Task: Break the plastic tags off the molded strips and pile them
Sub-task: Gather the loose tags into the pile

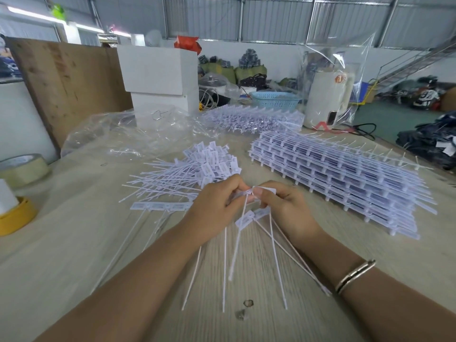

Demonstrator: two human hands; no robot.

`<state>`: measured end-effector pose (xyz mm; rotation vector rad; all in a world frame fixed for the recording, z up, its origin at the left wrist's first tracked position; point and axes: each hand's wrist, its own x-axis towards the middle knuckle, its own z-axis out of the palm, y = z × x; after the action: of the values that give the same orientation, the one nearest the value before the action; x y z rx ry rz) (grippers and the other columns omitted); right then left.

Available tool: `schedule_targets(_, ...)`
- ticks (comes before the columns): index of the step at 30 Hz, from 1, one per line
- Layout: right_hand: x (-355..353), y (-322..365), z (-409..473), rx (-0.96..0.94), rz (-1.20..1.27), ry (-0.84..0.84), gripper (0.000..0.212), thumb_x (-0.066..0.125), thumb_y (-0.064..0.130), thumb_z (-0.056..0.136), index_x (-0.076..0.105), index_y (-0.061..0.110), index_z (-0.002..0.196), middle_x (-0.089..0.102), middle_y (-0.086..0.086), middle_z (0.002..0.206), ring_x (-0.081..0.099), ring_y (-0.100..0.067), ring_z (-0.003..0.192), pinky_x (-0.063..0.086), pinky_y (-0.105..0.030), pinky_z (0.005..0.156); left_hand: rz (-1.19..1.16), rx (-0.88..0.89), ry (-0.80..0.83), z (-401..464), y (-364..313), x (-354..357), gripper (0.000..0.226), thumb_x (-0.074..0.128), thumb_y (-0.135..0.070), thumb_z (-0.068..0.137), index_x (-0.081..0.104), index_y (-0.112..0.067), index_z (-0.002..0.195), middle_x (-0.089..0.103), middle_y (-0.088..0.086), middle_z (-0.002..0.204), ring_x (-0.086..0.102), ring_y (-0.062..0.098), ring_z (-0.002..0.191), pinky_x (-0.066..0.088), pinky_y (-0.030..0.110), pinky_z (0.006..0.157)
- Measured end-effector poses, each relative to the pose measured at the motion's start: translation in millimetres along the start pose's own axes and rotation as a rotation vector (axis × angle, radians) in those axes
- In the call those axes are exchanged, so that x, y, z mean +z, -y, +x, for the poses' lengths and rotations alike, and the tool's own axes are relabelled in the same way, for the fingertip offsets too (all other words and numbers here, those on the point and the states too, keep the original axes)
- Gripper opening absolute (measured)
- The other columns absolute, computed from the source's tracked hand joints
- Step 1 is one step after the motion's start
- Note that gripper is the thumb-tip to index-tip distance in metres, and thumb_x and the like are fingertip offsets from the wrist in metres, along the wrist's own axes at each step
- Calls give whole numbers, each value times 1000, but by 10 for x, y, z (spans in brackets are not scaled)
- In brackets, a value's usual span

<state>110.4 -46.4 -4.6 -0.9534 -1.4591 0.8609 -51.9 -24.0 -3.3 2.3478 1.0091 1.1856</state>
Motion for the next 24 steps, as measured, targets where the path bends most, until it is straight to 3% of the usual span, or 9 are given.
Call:
schedule_targets(3,-52,-42,39,103,175,24,15,64,18,79,72,10,69,61,-7,66,49,-14,58,42,-26,63,-76,-24,21,-1,0,-18,6,61,-17,91,61,-12,91,66,-12,72,60,4,65,46,26,58)
schedule_targets(5,-124,-53,78,195,372,-24,14,63,18,77,72,11,71,66,-8,78,48,-13,57,41,-29,63,-144,-67,19,-19,27,-56,5,61,-14,91,59,-17,89,63,-28,70,56,-12,64,39,6,60)
schedule_targets(6,-162,-68,94,200,353,-49,14,62,16,80,72,12,72,68,-4,80,49,-12,58,42,-28,63,-163,-88,3,-31,36,-78,8,62,-15,90,58,-21,87,63,-29,70,55,-13,64,38,6,61)
schedule_targets(9,-162,-114,99,70,-227,24,17,60,16,89,70,18,75,66,5,75,56,-5,67,45,-22,69,-115,-92,-29,-28,70,-111,10,69,-20,84,60,-24,86,64,-15,76,57,-1,70,44,18,67)
schedule_targets(11,-90,-173,117,32,-548,74,8,65,22,86,71,20,82,65,2,87,59,-11,87,45,-34,86,27,-43,-8,-15,82,-92,13,71,-18,81,63,-18,92,62,-9,84,55,3,76,45,25,70)
schedule_targets(13,-51,-183,117,73,-731,89,16,67,30,85,70,20,97,61,3,102,54,-18,104,38,-45,96,128,-32,14,-11,90,-62,22,71,-15,81,62,-16,101,58,-6,93,51,5,82,43,26,73)
schedule_targets(16,-56,-124,86,19,-751,13,21,59,28,90,67,20,107,55,6,107,49,-18,110,33,-44,100,213,-25,14,-14,86,-43,39,67,-12,81,55,-15,117,51,-4,105,44,2,87,36,20,72)
schedule_targets(21,76,-44,19,-33,-778,109,28,45,43,94,68,30,86,54,18,97,41,-5,102,18,-28,81,271,28,27,-2,-16,3,45,63,-13,82,51,-12,126,48,2,118,53,16,102,45,29,78)
schedule_targets(24,80,-31,30,-40,-682,123,22,53,33,92,62,41,73,56,21,92,44,-8,102,22,-32,93,276,50,86,-5,-54,14,41,61,-23,83,51,-17,122,52,-3,116,54,16,102,48,37,80)
